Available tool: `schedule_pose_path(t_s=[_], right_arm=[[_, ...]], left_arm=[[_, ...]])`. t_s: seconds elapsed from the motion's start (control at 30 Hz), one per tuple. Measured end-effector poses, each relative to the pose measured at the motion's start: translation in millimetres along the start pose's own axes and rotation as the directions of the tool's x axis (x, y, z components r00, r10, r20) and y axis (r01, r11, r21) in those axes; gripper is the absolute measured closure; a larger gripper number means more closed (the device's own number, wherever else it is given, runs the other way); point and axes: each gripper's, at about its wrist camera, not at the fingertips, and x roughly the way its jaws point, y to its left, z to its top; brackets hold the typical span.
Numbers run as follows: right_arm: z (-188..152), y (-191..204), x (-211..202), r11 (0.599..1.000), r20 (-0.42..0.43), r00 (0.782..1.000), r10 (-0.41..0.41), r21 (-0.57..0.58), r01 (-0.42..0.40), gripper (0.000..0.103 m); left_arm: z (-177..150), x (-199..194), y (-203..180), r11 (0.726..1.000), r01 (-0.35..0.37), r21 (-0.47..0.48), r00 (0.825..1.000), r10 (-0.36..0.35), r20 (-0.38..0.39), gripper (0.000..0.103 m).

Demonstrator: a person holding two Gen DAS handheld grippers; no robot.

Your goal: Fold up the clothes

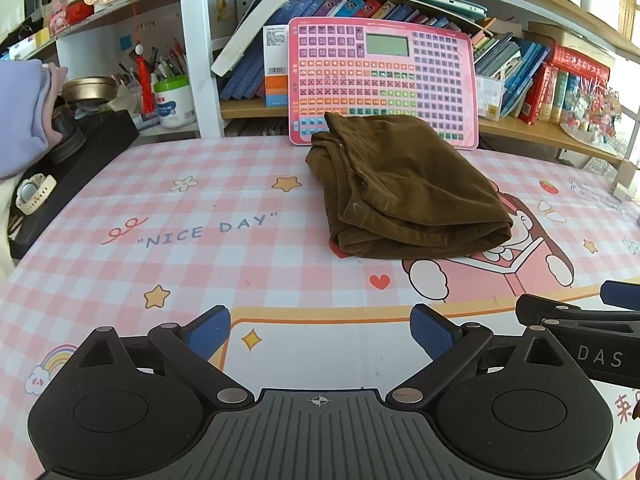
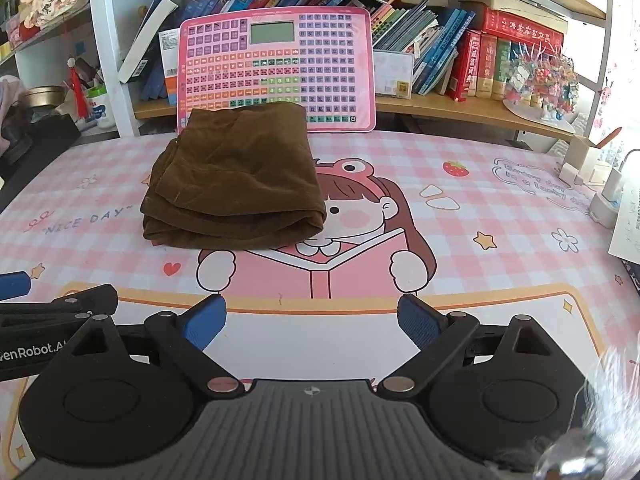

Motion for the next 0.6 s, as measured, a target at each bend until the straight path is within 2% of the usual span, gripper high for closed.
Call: schedule_pose_path(t_s=[0.6], right_arm=[[0.2, -0.6, 2.4, 1.000, -0.011, 1.000, -0.008, 0.001, 0.008, 0.010]], left_arm=[[-0.1, 2.5, -1.4, 1.000, 0.002, 0.008, 1.000, -0.002, -0.006, 0.005]])
